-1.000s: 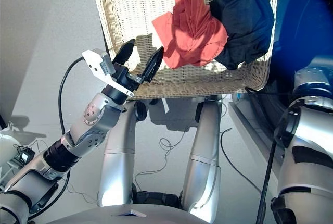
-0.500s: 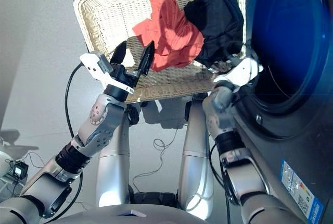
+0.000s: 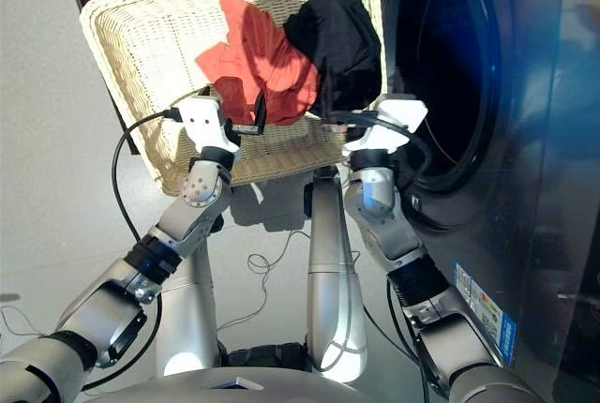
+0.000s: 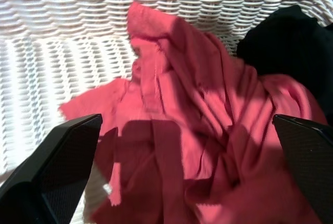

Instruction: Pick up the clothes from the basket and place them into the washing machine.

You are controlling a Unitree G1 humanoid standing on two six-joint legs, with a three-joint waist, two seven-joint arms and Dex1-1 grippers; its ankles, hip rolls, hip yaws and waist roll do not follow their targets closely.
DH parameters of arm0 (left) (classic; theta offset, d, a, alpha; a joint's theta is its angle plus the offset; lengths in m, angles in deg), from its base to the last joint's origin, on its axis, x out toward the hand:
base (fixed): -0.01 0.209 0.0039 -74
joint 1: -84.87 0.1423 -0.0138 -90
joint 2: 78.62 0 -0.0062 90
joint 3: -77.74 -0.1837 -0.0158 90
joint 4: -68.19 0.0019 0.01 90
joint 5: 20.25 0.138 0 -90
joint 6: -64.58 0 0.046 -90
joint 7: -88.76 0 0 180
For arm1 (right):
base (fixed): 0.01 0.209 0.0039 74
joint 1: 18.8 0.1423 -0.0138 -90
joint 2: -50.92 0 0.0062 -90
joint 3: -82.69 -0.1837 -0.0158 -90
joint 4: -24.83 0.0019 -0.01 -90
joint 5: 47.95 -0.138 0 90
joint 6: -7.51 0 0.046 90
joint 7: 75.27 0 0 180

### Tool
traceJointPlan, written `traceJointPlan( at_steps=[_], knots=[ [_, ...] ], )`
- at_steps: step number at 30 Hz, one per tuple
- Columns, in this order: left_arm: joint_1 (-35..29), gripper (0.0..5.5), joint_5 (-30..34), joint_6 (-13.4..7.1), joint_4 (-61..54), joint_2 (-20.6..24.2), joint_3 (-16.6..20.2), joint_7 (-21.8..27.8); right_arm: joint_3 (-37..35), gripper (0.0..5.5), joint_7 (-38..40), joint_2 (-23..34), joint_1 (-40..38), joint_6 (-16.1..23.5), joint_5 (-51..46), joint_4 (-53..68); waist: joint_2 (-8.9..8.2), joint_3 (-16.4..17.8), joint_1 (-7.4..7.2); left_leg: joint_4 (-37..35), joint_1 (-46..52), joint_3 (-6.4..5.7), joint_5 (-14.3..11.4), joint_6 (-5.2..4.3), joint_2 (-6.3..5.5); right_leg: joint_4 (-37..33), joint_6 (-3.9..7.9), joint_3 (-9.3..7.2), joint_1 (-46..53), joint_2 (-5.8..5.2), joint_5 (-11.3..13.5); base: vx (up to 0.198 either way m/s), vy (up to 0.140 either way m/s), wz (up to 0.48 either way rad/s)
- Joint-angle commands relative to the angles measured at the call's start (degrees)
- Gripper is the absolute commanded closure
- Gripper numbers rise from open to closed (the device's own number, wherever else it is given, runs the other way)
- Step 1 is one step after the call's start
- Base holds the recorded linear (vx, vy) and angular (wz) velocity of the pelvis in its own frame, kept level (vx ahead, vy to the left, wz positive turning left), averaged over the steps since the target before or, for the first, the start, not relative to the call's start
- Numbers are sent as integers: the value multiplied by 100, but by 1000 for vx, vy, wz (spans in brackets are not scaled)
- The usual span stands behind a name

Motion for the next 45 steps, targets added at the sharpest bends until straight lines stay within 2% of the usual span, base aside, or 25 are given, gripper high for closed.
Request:
traceJointPlan(
  at_steps=[1,5,7,12,19,26,34,35,37,38,45],
  knots=[
    [-582,0,87,-59,844,-277,71,-227,524,0,-275,-215,373,173,324,833,-419,-69,19,42,-22,-255,45,-93,66,-333,-11,-344,264,60,166,0,0,0],
    [-1097,0,-106,32,1884,-545,348,-347,1101,0,-388,-462,852,154,227,840,-517,-69,-74,14,31,-225,52,-127,84,-389,-6,-335,306,85,204,0,0,0],
    [-1305,0,-446,35,2355,-671,582,-394,1345,0,-436,-635,1129,144,141,829,-565,-69,-103,-11,75,-218,52,-145,103,-429,-5,-314,337,112,216,0,0,0],
    [-1643,0,-779,84,2863,-671,800,-312,1586,0,-624,-631,1365,182,-128,1139,-681,-69,-191,50,67,-186,15,-182,190,-425,0,-282,318,181,224,0,0,0],
    [-1918,0,-1020,157,3381,-477,1181,-266,1547,0,-589,-686,1678,215,-232,1354,-882,-69,-276,450,-132,-213,-143,-255,415,-257,88,-293,161,342,149,0,0,0],
    [-2156,0,-1164,259,3651,-392,1333,-226,1452,0,-627,-644,1615,188,-290,1468,-934,-69,-380,494,-239,-246,-165,-256,443,-254,102,-343,41,342,197,0,0,0],
    [-2262,0,-1076,375,3831,-310,1318,-134,1368,0,-788,-506,1531,206,-532,1503,-937,-69,-416,519,-253,-243,-182,-241,455,-304,109,-352,39,318,260,0,0,0],
    [-2266,214,-1066,378,3835,-293,1307,-123,1354,0,-793,-504,1522,211,-558,1505,-930,-69,-416,515,-250,-251,-180,-240,448,-310,105,-353,39,319,263,0,0,0],
    [-2253,475,-1046,402,3844,-287,1282,-102,1357,0,-798,-509,1498,220,-605,1509,-926,-69,-417,496,-237,-248,-173,-236,437,-327,101,-338,48,326,270,0,0,0],
    [-2232,550,-990,415,3851,-263,1270,-105,1342,0,-796,-512,1483,224,-604,1511,-922,-69,-415,478,-236,-249,-163,-235,435,-334,99,-338,56,320,275,0,0,0],
    [-2039,550,-902,374,3707,-255,1252,-96,1222,0,-785,-400,1303,168,-467,1418,-877,-69,-384,369,-126,-229,-131,-225,380,-408,83,-340,176,296,299,0,0,0]
  ],
)
